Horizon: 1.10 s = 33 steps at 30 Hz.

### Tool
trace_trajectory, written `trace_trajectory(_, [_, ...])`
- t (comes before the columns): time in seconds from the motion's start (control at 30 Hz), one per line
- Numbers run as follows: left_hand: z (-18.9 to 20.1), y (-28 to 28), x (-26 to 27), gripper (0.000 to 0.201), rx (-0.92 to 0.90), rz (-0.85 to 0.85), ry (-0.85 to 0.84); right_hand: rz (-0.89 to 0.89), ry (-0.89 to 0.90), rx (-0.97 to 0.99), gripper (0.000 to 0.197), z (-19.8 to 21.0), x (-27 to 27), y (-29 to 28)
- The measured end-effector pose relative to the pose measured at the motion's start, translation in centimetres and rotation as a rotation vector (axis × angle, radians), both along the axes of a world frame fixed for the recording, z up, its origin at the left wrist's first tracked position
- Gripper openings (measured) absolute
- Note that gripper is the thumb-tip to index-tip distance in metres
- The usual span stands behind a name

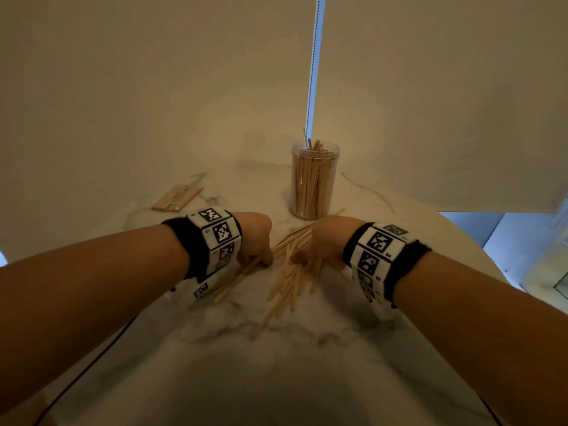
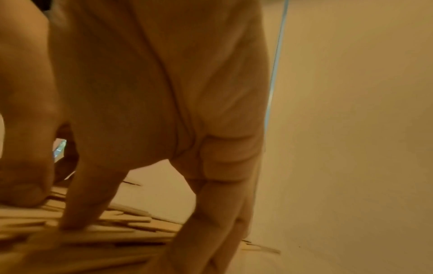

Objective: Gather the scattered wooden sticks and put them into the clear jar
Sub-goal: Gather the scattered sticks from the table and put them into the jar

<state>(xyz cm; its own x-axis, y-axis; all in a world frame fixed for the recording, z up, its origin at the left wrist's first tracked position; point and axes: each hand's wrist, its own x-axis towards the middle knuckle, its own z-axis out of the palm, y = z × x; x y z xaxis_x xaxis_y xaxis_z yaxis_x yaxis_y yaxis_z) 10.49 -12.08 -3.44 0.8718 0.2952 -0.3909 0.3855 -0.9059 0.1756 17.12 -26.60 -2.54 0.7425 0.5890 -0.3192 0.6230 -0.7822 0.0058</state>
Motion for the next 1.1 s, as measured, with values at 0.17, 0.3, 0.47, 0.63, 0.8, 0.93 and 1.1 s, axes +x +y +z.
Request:
trace_trajectory(0.17, [0.3,1.0,-0.6,0.033,-0.001,0.024,0.029,-0.016,0.071,0.022,0.024,1.0,-0.2,0.0])
trace_trajectory(0.3, [0.2,1.0,-1.2,0.034,0.161,-0.048,0.010,-0.100,0.100,0.067,0.034,1.0,-0.1,-0.8])
trace_trajectory(0.47, [0.2,0.6,-1.4,0.033,0.197,-0.053,0.029,-0.205,0.279,0.092,0.026,0.6,0.1,-0.7])
trace_trajectory(0.63, [0.0,0.5,-2.0,0.030,0.245,-0.034,0.022,-0.217,0.270,0.072,0.016,0.3,0.3,-0.9])
trace_trajectory(0.8, [0.0,1.6,-2.6,0.027,0.151,0.058,-0.094,-0.288,0.273,0.198,0.021,0.5,0.4,-1.6])
trace_trajectory(0.93, [-0.3,2.8,-2.5,0.037,-0.125,0.210,-0.115,-0.246,0.210,0.173,0.019,0.5,0.5,-1.8])
trace_trajectory(1.1, [-0.7,3.8,-2.2,0.028,-0.462,0.346,-0.211,-0.234,0.188,0.146,0.021,-0.2,0.3,-1.0])
